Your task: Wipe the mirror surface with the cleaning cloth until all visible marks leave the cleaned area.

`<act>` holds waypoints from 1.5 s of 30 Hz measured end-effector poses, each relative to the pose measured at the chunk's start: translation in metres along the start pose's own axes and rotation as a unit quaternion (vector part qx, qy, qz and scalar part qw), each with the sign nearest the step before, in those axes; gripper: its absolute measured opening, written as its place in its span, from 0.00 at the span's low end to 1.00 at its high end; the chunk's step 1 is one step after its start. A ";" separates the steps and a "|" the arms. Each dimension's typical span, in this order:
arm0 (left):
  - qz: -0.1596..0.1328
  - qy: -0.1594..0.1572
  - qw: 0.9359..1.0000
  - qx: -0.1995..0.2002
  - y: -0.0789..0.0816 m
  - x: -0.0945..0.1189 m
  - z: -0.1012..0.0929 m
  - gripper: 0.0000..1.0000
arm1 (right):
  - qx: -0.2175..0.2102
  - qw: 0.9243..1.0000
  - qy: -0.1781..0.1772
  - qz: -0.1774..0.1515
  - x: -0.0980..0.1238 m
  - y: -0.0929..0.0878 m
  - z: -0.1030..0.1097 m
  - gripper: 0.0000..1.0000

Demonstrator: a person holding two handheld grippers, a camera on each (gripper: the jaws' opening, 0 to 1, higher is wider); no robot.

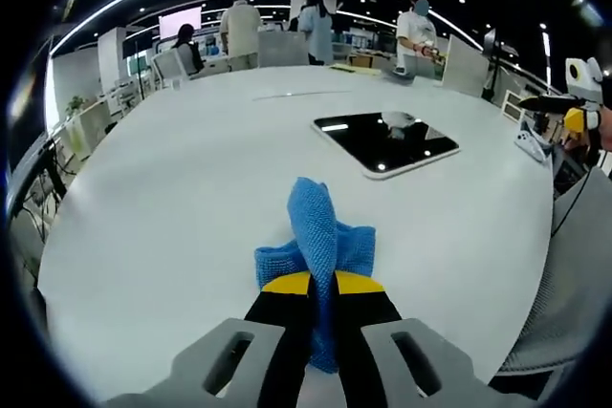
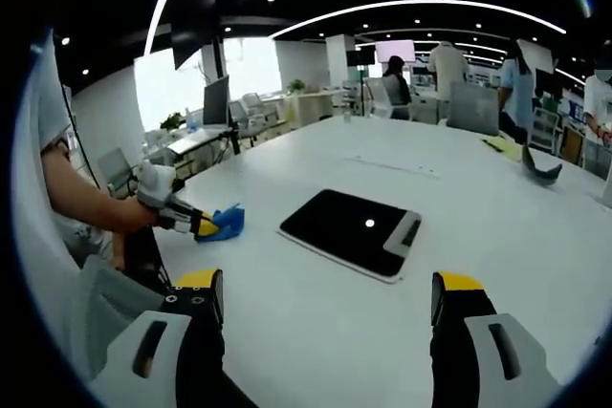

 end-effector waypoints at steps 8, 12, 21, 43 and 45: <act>-0.004 0.001 1.000 0.010 0.000 0.000 0.000 0.05 | 0.000 1.000 -0.002 0.000 -0.001 0.000 0.000 0.89; -0.001 0.001 1.000 0.002 -0.001 0.000 0.000 0.06 | -0.002 1.000 0.000 -0.001 -0.002 0.000 -0.001 0.89; 0.000 0.013 0.999 -0.032 0.000 0.001 -0.002 0.08 | -0.004 1.000 0.003 -0.005 -0.004 0.003 -0.001 0.88; 0.007 0.076 0.997 0.016 -0.006 0.009 0.015 0.30 | -0.005 1.000 0.006 -0.008 0.007 0.000 -0.009 0.88; 0.005 0.074 0.997 0.015 -0.007 0.009 0.016 0.30 | -0.004 1.000 0.006 -0.008 0.008 -0.001 -0.009 0.88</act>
Point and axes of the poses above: the point that each gripper's makers call its tool centre point, and the gripper's own axes: x roughly backward along the fingers, z roughly to its left, y roughly out of its top, the point moved 4 cm from there along x, roughly backward along the fingers, and after that the axes turned 7 degrees about -x, right-handed, at the moved point
